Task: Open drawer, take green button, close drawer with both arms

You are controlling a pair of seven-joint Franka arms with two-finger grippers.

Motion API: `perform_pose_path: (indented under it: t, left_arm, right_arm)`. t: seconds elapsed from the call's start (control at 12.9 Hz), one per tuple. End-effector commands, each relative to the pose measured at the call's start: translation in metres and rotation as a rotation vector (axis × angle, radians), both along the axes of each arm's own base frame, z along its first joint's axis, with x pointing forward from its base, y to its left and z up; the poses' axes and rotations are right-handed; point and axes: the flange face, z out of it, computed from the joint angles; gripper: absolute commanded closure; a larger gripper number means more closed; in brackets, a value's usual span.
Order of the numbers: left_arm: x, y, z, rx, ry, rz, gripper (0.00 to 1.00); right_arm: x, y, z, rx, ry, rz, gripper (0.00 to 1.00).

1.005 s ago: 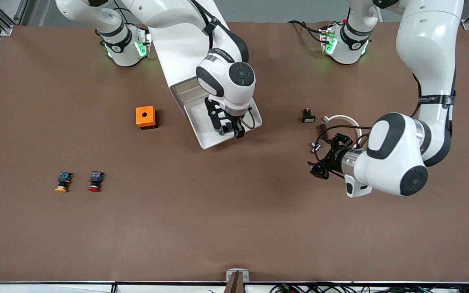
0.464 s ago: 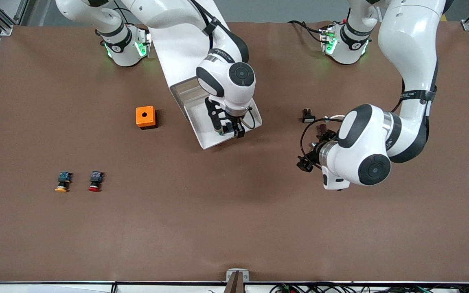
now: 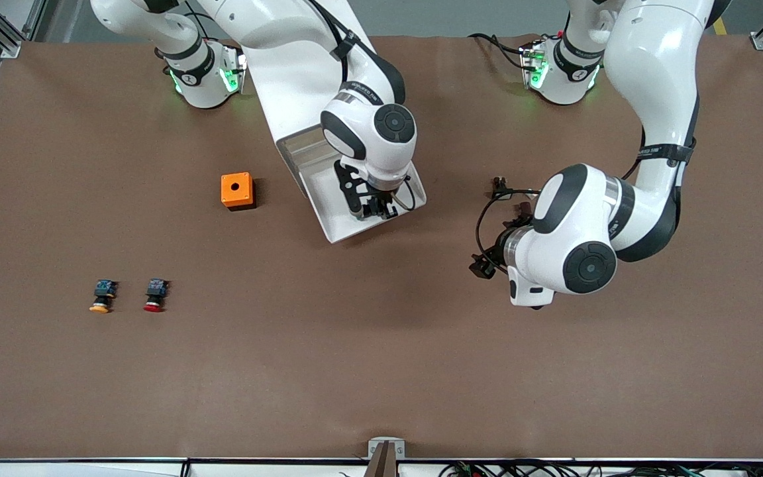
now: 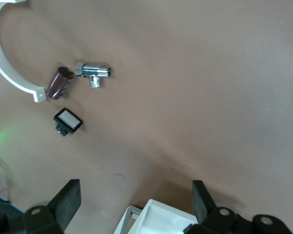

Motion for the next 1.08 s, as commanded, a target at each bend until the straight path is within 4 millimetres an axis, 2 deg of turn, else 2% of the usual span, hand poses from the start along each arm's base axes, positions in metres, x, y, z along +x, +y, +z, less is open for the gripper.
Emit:
perform_pose_path:
  t: [0.0, 0.08, 0.15, 0.23, 0.39, 0.46, 0.54, 0.62, 0.77, 0.85, 0.93, 1.0]
  left_arm:
    - [-0.002, -0.018, -0.005, -0.031, -0.080, -0.114, 0.00]
    - [-0.001, -0.022, -0.009, -0.053, -0.102, -0.155, 0.00]
    - [0.000, -0.026, -0.013, -0.071, -0.128, -0.182, 0.00]
    - [0.000, -0.042, -0.020, -0.091, -0.173, -0.203, 0.00]
    - [-0.007, -0.075, -0.043, -0.113, -0.239, -0.227, 0.00]
    - [-0.013, -0.090, -0.058, -0.124, -0.275, -0.229, 0.00]
    - [-0.021, -0.104, -0.073, -0.136, -0.319, -0.222, 0.00]
    - [-0.029, -0.114, -0.085, -0.147, -0.359, -0.219, 0.00]
    - [-0.054, -0.139, -0.111, -0.163, -0.392, -0.242, 0.00]
    - [-0.063, -0.150, -0.116, -0.167, -0.382, -0.247, 0.00]
    - [-0.072, -0.159, -0.120, -0.159, -0.367, -0.228, 0.00]
    - [-0.088, -0.178, -0.120, -0.151, -0.353, -0.210, 0.00]
  right_arm:
    - [0.001, 0.005, 0.003, -0.007, -0.019, 0.022, 1.00]
    - [0.005, 0.002, 0.009, -0.002, -0.015, 0.037, 1.00]
    - [0.012, 0.001, 0.026, 0.000, -0.007, 0.059, 1.00]
    - [0.022, -0.004, 0.044, -0.022, 0.017, 0.077, 1.00]
    - [0.054, -0.028, 0.081, -0.023, 0.083, 0.134, 1.00]
    - [0.073, -0.050, 0.092, 0.002, 0.123, 0.191, 1.00]
    - [0.096, -0.079, 0.112, 0.026, 0.121, 0.264, 1.00]
    - [0.117, -0.111, 0.120, 0.040, 0.131, 0.361, 1.00]
    - [0.161, -0.183, 0.118, 0.060, 0.169, 0.544, 1.00]
    - [0.180, -0.216, 0.116, 0.081, 0.176, 0.635, 1.00]
    - [0.190, -0.237, 0.114, 0.096, 0.177, 0.705, 1.00]
    - [0.198, -0.257, 0.108, 0.108, 0.176, 0.784, 1.00]
